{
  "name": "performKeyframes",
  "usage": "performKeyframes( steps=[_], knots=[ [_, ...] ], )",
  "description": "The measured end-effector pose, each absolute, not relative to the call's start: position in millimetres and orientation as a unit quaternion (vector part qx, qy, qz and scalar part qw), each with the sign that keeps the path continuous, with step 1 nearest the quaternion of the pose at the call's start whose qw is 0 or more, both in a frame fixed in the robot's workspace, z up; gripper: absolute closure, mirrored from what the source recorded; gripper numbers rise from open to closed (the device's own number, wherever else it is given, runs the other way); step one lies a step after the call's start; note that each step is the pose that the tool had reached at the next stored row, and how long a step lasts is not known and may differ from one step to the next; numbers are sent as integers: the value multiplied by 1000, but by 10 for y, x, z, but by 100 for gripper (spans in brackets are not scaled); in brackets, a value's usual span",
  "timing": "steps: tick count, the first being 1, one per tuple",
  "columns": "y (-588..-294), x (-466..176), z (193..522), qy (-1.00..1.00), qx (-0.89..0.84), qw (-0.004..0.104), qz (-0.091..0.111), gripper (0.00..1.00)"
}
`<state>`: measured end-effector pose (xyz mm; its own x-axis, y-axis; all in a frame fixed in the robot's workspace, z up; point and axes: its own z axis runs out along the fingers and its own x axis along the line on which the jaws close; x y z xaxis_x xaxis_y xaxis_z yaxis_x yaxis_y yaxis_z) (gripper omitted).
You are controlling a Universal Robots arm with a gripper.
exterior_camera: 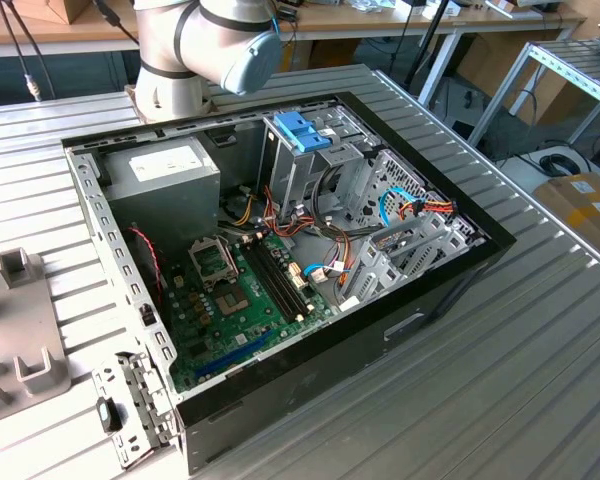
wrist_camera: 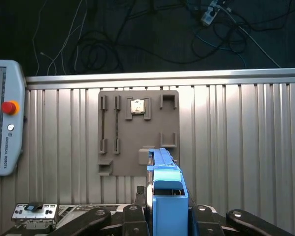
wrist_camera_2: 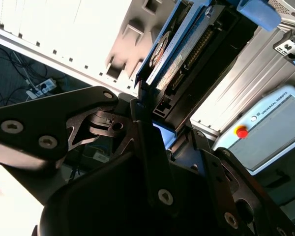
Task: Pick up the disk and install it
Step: 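Pick up the disk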
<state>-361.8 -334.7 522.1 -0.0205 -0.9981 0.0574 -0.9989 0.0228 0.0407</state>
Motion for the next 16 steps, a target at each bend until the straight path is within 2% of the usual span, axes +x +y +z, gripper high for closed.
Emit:
performKeyframes(
  steps=[16],
  knots=[
    [-3347, -3490, 5220, -714, 699, 38, 9, 63]
  ],
)
